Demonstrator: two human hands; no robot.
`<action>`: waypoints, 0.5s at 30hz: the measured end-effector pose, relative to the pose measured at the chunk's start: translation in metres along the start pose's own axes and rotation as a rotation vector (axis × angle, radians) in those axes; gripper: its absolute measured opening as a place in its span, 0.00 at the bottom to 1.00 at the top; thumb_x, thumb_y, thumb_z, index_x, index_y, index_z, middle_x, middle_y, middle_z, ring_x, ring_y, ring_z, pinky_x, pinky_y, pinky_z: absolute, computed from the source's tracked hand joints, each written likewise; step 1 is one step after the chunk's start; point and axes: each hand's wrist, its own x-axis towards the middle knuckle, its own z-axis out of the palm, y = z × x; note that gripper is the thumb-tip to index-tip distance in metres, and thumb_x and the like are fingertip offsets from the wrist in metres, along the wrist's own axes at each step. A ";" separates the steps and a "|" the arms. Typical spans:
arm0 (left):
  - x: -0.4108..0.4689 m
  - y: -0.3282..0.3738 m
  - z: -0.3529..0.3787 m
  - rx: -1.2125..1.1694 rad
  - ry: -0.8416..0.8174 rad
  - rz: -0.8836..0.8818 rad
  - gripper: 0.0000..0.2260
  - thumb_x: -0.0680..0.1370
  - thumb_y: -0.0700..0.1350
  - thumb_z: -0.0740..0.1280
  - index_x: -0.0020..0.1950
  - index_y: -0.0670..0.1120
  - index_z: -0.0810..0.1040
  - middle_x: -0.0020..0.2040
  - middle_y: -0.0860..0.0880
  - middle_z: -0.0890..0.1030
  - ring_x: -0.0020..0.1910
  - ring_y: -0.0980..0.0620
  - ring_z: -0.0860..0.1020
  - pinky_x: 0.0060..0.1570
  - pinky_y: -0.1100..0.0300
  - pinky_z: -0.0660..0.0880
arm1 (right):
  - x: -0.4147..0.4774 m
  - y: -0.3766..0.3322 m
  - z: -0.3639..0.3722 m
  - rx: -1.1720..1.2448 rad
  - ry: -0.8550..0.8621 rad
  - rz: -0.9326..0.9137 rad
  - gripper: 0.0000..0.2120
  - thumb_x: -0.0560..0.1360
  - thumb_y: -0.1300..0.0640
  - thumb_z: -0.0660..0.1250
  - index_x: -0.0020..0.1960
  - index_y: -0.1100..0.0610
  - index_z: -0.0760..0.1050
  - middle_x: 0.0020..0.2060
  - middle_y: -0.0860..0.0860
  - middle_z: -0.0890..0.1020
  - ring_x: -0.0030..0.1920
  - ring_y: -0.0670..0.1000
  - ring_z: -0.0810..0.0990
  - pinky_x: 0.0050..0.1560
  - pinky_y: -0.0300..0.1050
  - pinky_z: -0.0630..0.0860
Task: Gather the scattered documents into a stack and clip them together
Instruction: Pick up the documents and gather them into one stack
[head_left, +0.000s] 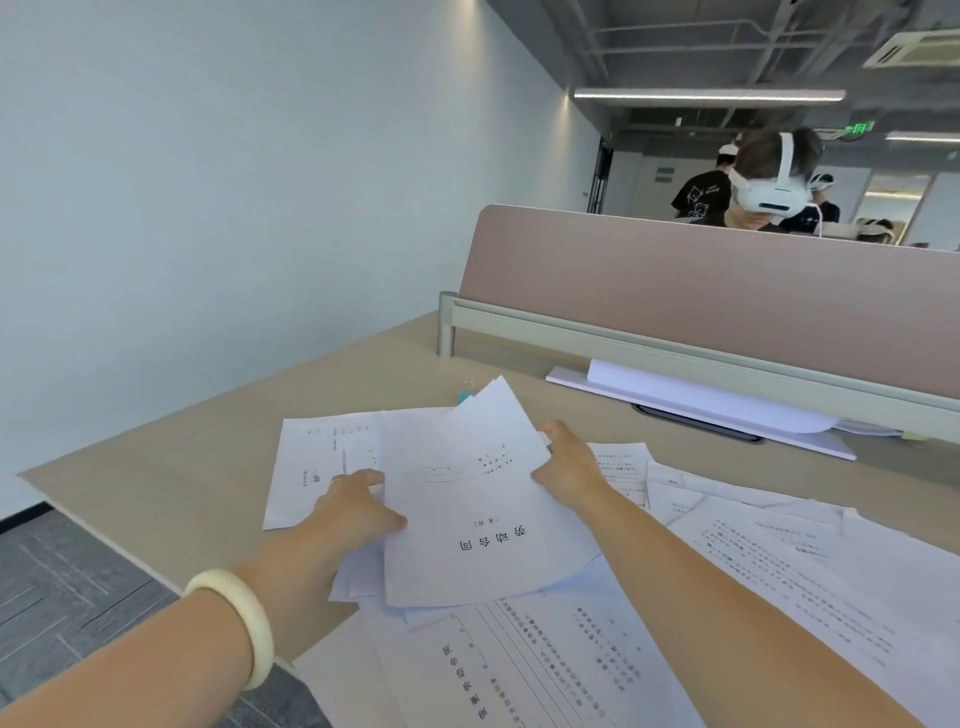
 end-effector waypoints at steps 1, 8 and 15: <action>-0.005 0.002 0.000 0.029 0.000 -0.003 0.44 0.53 0.52 0.70 0.70 0.48 0.68 0.71 0.44 0.67 0.69 0.42 0.68 0.66 0.48 0.69 | -0.003 0.000 -0.003 -0.035 0.054 -0.045 0.18 0.70 0.70 0.57 0.57 0.56 0.69 0.49 0.54 0.77 0.45 0.55 0.75 0.36 0.41 0.69; -0.023 0.007 0.006 0.318 0.045 0.110 0.27 0.75 0.52 0.66 0.72 0.49 0.64 0.71 0.46 0.66 0.71 0.43 0.60 0.67 0.55 0.61 | -0.035 0.043 -0.073 0.216 0.016 0.228 0.11 0.71 0.71 0.61 0.50 0.66 0.78 0.43 0.62 0.81 0.43 0.59 0.80 0.50 0.58 0.78; -0.024 0.022 0.032 0.631 -0.115 0.170 0.25 0.76 0.58 0.61 0.70 0.48 0.67 0.68 0.46 0.69 0.68 0.43 0.63 0.67 0.55 0.63 | -0.119 0.091 -0.131 0.459 0.010 0.427 0.09 0.75 0.72 0.59 0.43 0.63 0.75 0.40 0.60 0.80 0.37 0.56 0.78 0.35 0.44 0.75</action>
